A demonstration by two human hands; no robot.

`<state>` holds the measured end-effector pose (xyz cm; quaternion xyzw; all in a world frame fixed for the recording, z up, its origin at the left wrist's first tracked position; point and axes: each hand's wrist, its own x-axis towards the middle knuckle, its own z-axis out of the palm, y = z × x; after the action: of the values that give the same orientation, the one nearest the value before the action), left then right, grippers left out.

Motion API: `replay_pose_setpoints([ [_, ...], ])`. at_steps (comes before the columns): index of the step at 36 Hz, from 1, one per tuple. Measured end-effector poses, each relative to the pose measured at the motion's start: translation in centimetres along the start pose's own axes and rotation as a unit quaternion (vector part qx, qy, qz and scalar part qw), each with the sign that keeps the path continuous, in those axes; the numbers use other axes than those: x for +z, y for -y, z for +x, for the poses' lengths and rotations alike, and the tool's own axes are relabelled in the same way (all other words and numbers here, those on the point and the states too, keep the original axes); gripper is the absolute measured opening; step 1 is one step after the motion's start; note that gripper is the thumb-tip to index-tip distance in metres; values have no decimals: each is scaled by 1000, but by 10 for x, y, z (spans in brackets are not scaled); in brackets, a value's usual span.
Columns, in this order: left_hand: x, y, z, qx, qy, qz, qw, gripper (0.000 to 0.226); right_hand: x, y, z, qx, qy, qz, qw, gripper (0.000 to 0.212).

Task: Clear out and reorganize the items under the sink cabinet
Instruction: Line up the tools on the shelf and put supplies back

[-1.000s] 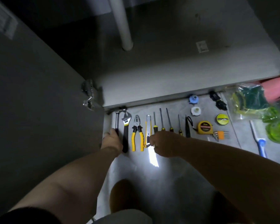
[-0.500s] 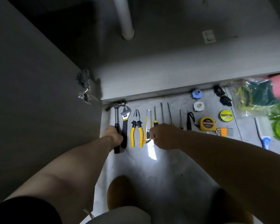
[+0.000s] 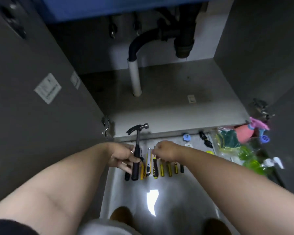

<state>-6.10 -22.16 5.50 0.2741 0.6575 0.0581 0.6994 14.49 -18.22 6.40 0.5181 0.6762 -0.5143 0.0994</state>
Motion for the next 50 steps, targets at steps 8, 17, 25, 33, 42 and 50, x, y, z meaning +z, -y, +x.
replay_pose_setpoints([
  [8,55,-53,-95,181,13,17,983,50,-26,43,-96,-51,-155,260,952,36],
  [17,104,-50,-180,310,21,1,950,40,-41,69,-195,-125,-217,336,908,17],
  [25,105,-27,-183,290,-56,-13,955,36,-33,56,-212,-130,-195,352,906,6],
  [33,62,-14,-117,154,-213,111,958,11,-40,30,-155,-57,-133,344,928,18],
  [42,14,12,16,45,-239,135,961,9,-58,12,-28,-2,-76,269,960,8],
  [50,-6,60,114,-23,-287,150,946,20,-49,10,64,-20,-48,246,968,11],
])
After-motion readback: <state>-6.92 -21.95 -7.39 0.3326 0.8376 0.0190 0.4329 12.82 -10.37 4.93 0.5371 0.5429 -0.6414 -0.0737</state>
